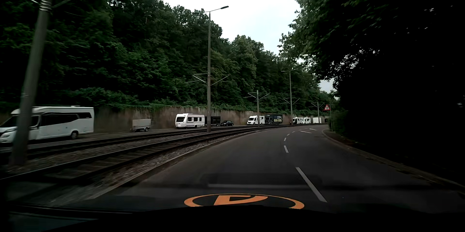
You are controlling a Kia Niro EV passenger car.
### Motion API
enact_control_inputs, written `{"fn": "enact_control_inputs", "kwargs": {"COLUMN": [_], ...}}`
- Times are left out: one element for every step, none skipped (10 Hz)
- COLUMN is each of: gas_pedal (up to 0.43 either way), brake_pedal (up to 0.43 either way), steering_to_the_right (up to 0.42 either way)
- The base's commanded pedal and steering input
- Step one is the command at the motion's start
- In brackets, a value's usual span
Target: Follow the waypoints while adhering to traffic rules and regulations
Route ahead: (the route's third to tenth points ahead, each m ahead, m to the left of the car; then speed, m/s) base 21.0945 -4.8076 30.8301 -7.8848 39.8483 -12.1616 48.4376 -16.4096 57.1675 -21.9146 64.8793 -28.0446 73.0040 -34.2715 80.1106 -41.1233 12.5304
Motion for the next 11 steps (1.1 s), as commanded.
{"fn": "enact_control_inputs", "kwargs": {"gas_pedal": [0.169, 0.15, 0.15, 0.15, 0.15, 0.15, 0.15, 0.15, 0.15, 0.15, 0.138], "brake_pedal": [0.0, 0.0, 0.0, 0.0, 0.0, 0.0, 0.0, 0.0, 0.0, 0.0, 0.0], "steering_to_the_right": [0.051, 0.058, 0.06, 0.064, 0.071, 0.073, 0.071, 0.067, 0.064, 0.063, 0.063]}}
